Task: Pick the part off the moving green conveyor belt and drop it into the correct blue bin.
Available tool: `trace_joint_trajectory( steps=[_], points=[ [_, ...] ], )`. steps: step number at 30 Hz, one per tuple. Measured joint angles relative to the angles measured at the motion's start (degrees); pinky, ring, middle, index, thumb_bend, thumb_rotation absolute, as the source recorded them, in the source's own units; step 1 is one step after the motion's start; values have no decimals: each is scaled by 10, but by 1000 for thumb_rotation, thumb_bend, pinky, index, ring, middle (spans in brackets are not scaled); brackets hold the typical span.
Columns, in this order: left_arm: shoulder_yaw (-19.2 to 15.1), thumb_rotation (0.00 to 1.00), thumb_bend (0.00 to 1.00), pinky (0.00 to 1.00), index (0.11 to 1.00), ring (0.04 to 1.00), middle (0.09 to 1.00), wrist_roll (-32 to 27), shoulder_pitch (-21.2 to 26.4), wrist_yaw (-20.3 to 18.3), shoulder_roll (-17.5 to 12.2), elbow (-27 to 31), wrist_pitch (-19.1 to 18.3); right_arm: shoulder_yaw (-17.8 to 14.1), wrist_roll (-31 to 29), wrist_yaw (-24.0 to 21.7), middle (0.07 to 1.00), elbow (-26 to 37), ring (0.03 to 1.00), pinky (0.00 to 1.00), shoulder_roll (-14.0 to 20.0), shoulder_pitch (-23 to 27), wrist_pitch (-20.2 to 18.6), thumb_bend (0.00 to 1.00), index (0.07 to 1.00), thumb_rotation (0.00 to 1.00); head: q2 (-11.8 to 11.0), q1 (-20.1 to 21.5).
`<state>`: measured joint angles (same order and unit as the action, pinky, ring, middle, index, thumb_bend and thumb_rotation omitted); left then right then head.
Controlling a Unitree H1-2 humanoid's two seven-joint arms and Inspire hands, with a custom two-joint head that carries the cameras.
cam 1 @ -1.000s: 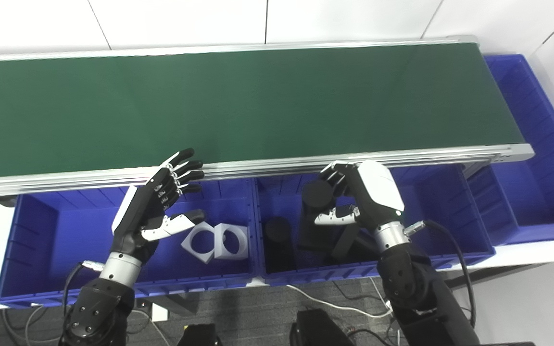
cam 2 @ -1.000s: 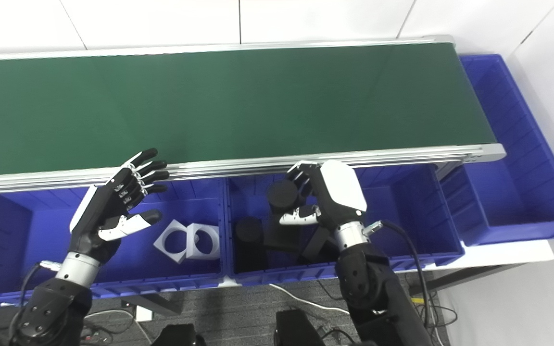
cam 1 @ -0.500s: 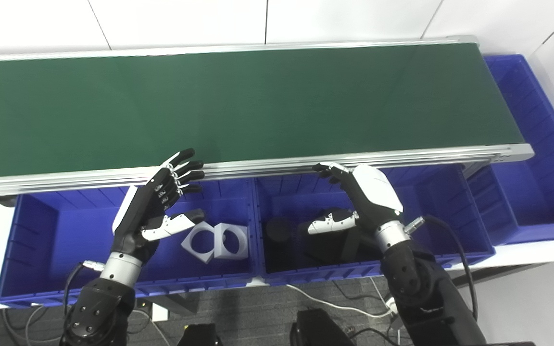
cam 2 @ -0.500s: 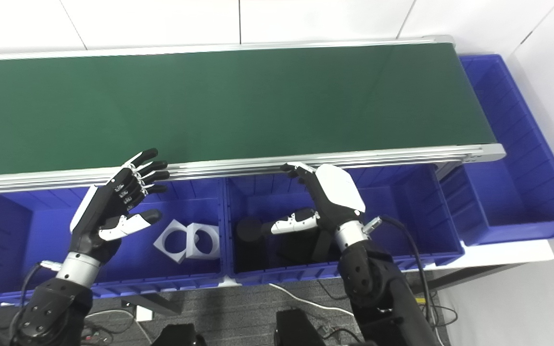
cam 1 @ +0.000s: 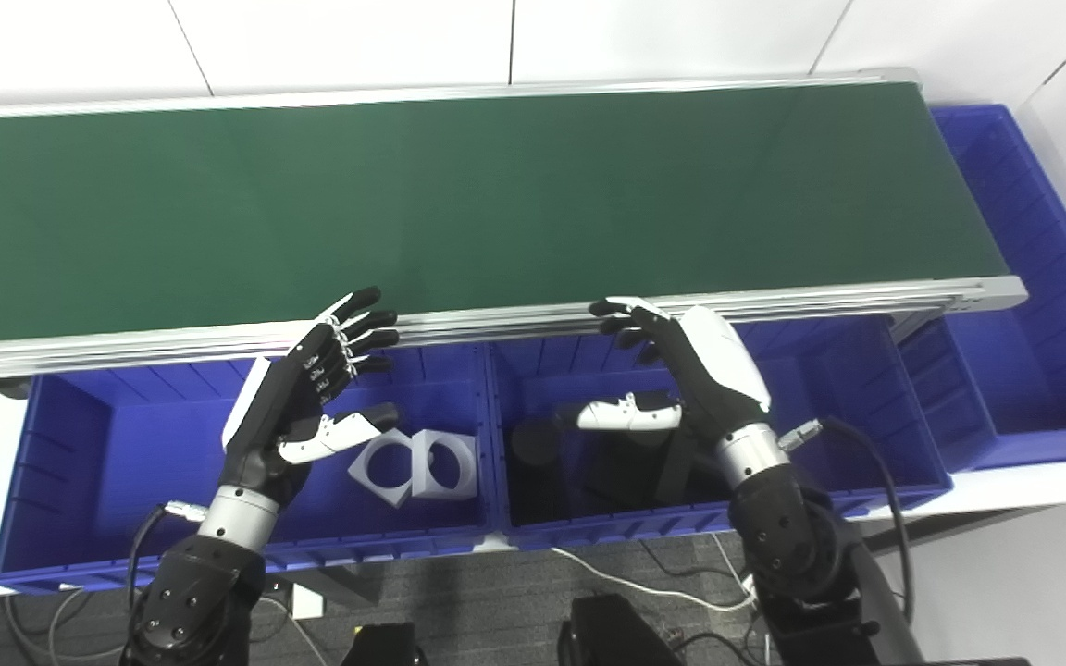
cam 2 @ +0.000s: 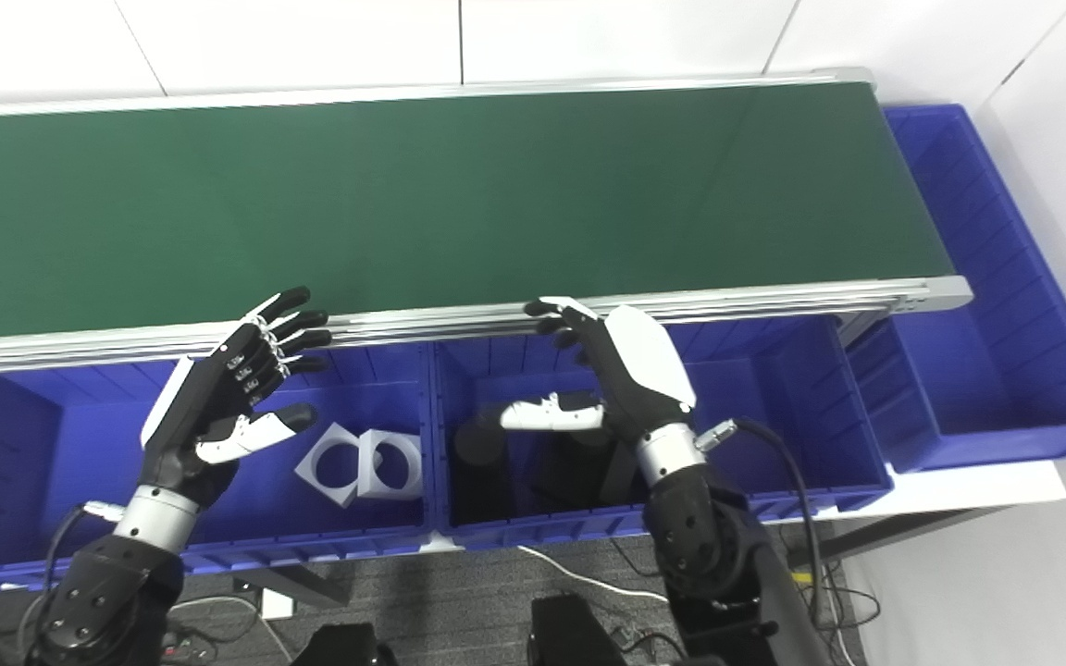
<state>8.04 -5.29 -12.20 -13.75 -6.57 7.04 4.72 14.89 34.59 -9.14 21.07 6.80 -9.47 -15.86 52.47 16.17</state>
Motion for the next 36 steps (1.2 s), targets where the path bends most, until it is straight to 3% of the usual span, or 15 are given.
trace_joint_trajectory(
  steps=[4, 7, 10, 16, 20, 28, 36],
  points=[
    [2, 413, 939, 731, 878, 799, 826, 2, -1, 0, 0, -7, 11, -10, -86, 14, 733, 14, 700, 625, -32, -16, 16, 767, 745, 425, -11, -15],
    [4, 398, 932, 725, 876, 795, 829, 5, -1, 0, 1, -17, 16, -14, -152, 21, 729, 24, 682, 611, -62, -25, 35, 713, 755, 341, -36, -38],
    [7, 385, 922, 729, 876, 801, 836, 5, -3, 0, 7, -25, 22, -14, -198, 23, 742, 23, 686, 614, -81, -28, 49, 693, 774, 346, -40, -40],
    [10, 367, 917, 742, 874, 808, 841, 6, -3, 0, 12, -42, 36, -23, -237, 28, 776, -6, 739, 676, -80, -27, 73, 713, 808, 364, -62, -50],
    [11, 377, 930, 750, 871, 801, 835, 9, -3, 0, 16, -52, 54, -32, -251, 34, 792, -54, 763, 713, -74, -27, 100, 752, 826, 403, -79, -63],
    [12, 361, 931, 753, 869, 808, 835, 14, -12, 0, 20, -67, 70, -33, -237, 36, 818, -138, 803, 742, -22, -7, 163, 779, 850, 653, -96, -73],
    [12, 359, 918, 759, 870, 810, 835, 14, -17, 0, 22, -67, 79, -33, -251, 32, 808, -146, 796, 727, -6, -11, 194, 749, 838, 694, -100, -76]
  ],
)
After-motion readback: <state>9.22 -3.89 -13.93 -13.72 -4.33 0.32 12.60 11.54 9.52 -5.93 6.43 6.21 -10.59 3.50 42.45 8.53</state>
